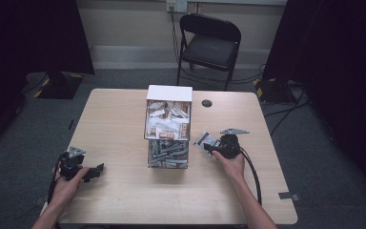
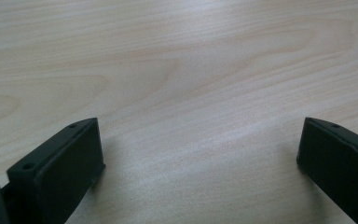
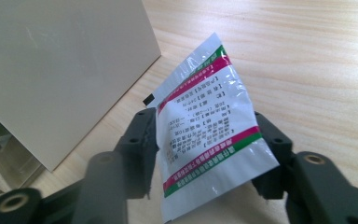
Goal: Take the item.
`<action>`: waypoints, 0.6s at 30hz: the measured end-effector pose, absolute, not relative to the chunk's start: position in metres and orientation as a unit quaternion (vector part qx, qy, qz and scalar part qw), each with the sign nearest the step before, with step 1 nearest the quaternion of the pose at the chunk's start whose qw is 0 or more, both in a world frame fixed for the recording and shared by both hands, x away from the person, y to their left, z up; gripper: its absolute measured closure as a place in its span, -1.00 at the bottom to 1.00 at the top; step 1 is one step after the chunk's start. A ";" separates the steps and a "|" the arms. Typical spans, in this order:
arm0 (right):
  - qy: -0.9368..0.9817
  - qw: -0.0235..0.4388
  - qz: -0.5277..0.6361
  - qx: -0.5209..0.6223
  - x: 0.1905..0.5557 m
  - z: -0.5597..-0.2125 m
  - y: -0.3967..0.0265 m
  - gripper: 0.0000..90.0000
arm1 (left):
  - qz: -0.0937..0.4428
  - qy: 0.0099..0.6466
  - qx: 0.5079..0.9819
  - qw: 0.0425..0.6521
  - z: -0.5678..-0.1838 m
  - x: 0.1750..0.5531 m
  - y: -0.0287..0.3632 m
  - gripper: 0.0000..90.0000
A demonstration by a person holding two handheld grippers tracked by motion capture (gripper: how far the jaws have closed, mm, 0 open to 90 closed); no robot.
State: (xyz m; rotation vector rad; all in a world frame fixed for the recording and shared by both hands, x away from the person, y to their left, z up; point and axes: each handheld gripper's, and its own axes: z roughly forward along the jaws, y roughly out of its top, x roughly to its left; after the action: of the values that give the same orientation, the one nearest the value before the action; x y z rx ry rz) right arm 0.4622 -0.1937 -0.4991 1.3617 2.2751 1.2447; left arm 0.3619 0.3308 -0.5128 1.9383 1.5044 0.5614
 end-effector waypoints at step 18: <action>0.764 0.101 0.417 0.482 0.465 -0.502 -0.197 -0.44 | 0.212 0.569 0.733 0.307 -0.513 0.362 0.331 -1.00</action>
State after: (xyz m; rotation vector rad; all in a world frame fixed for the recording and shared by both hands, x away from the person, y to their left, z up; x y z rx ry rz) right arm 0.4650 -0.1966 -0.5021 1.4229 2.2576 1.2304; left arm 0.3619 0.3308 -0.5128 1.9377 1.5047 0.5615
